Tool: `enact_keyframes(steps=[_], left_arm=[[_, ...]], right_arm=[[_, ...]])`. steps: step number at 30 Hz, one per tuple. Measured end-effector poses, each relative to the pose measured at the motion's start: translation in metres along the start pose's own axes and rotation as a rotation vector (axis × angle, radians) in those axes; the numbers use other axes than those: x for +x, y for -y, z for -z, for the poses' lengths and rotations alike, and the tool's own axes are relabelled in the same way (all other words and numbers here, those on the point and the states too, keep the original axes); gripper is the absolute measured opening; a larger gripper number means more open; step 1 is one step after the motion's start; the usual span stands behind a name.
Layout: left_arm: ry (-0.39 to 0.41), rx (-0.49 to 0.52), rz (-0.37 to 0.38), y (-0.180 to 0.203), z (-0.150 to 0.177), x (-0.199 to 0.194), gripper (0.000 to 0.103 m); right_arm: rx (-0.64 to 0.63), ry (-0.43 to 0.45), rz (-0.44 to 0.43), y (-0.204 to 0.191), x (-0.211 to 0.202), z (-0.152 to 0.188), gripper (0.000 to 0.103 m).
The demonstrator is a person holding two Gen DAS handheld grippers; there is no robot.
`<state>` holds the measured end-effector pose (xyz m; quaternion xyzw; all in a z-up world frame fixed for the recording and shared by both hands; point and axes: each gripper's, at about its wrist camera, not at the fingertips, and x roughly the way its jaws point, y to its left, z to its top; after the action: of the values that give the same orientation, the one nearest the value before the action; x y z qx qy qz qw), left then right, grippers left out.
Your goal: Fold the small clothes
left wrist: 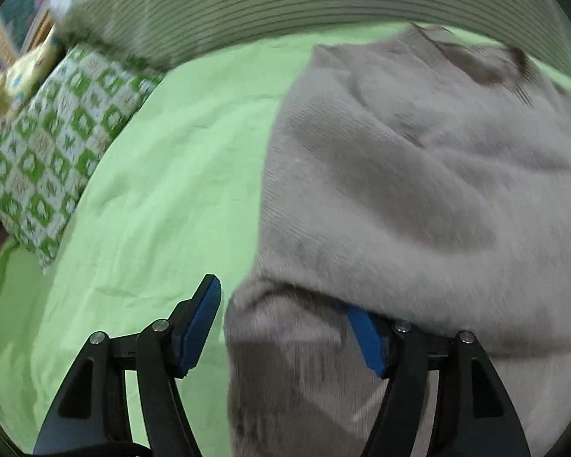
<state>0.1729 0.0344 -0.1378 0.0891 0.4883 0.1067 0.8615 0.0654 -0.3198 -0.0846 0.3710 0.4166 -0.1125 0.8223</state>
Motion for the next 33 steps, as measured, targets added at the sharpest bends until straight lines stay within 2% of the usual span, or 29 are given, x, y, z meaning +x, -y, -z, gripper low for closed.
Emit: enact_keyframes(steps=[2, 5, 7, 10, 12, 13, 14, 17, 21, 24, 29, 30, 33], left_arm=[[-0.016, -0.079, 0.016, -0.011, -0.007, 0.004, 0.068], [-0.045, -0.169, 0.029, -0.025, -0.010, 0.010, 0.068], [-0.057, -0.202, 0.036, -0.028, -0.009, 0.012, 0.068], [-0.063, -0.211, 0.021, -0.028, -0.010, 0.011, 0.067], [-0.058, -0.220, 0.021, -0.027, -0.011, 0.008, 0.068], [-0.051, -0.228, 0.030, -0.026, -0.011, 0.007, 0.068], [-0.049, -0.232, 0.027, -0.025, -0.012, 0.006, 0.068], [-0.063, -0.247, -0.001, -0.024, -0.010, 0.006, 0.068], [-0.066, -0.315, 0.013, -0.035, -0.004, 0.005, 0.068], [-0.070, -0.349, 0.030, -0.042, -0.002, 0.006, 0.068], [-0.109, -0.462, 0.098, -0.058, 0.008, 0.011, 0.069], [-0.110, -0.473, 0.109, -0.061, 0.009, 0.012, 0.071], [-0.102, -0.458, 0.117, -0.062, 0.011, 0.010, 0.071]], right_arm=[[-0.045, 0.045, -0.035, -0.017, -0.009, -0.006, 0.012], [-0.174, 0.121, -0.140, -0.072, -0.032, -0.027, 0.011], [-0.286, 0.196, -0.248, -0.127, -0.060, -0.045, 0.011], [-0.456, 0.337, -0.468, -0.203, -0.126, -0.064, 0.011], [-0.539, 0.420, -0.526, -0.230, -0.166, -0.070, 0.011], [-0.554, 0.439, -0.528, -0.232, -0.174, -0.073, 0.011], [-0.561, 0.449, -0.518, -0.228, -0.177, -0.075, 0.011], [-0.522, 0.429, -0.377, -0.180, -0.148, -0.087, 0.011], [-0.342, 0.295, -0.126, -0.072, -0.067, -0.102, 0.011], [-0.240, 0.210, -0.036, -0.013, -0.022, -0.096, 0.011], [-0.250, 0.115, -0.003, 0.007, 0.007, -0.070, 0.012], [-0.273, 0.110, 0.024, 0.005, 0.012, -0.067, 0.012], [-0.295, 0.119, 0.029, 0.009, 0.004, -0.059, 0.012]])
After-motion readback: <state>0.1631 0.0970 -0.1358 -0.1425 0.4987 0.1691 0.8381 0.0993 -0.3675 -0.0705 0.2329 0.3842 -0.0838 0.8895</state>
